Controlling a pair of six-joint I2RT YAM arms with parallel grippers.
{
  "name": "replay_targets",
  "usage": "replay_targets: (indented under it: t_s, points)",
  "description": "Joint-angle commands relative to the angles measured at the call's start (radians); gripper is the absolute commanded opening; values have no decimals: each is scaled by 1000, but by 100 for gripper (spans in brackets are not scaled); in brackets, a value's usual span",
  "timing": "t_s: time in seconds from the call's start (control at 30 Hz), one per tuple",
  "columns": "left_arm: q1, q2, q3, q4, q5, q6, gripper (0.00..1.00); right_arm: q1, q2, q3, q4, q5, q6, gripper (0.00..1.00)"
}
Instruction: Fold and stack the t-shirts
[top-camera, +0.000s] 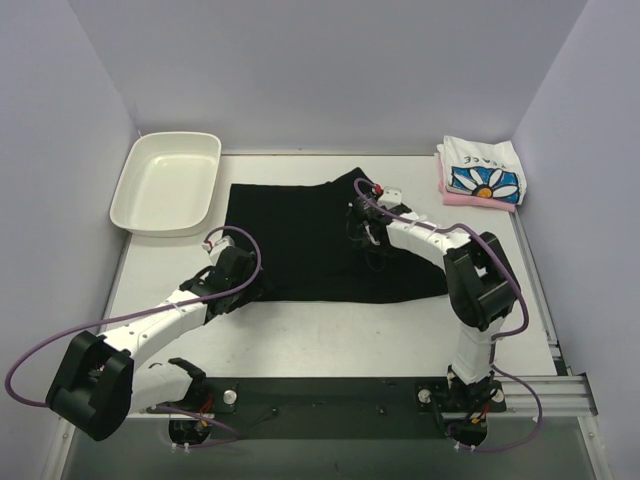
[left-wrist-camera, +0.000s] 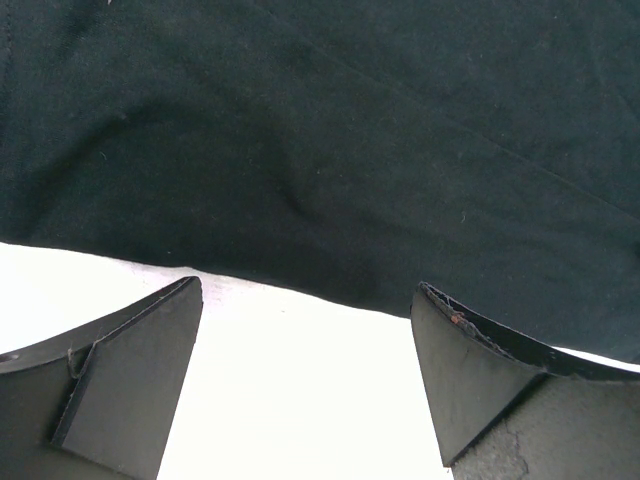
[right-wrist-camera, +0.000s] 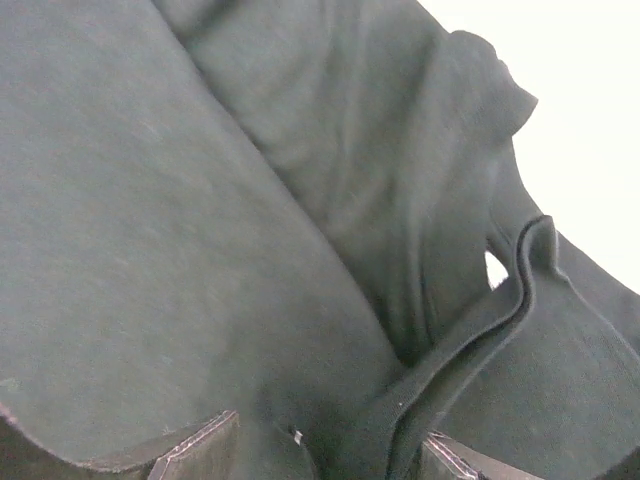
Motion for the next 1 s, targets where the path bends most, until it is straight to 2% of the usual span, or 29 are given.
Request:
replay_targets:
  t_s: [0.0, 0.1, 0.23, 0.43, 0.63, 0.87, 0.97]
  points:
    - [7, -14, 22, 2, -15, 21, 95, -1, -33, 21, 79, 1, -74, 65]
    - [7, -33, 37, -10, -18, 29, 95, 0, -137, -31, 117, 27, -112, 65]
    - [5, -54, 97, -50, -30, 54, 95, 2, -360, -177, 128, 64, -140, 66]
    - [-1, -54, 189, -87, -23, 95, 97, 0, -600, -300, 45, 107, -138, 68]
    - [-3, 97, 229, -59, -23, 123, 97, -30, -636, -383, -49, 143, -85, 68]
    - [16, 249, 258, -46, -60, 144, 97, -162, -575, -489, 86, -41, -82, 68]
    - [20, 283, 267, -43, -61, 149, 97, -176, -527, -493, 114, -59, -86, 68]
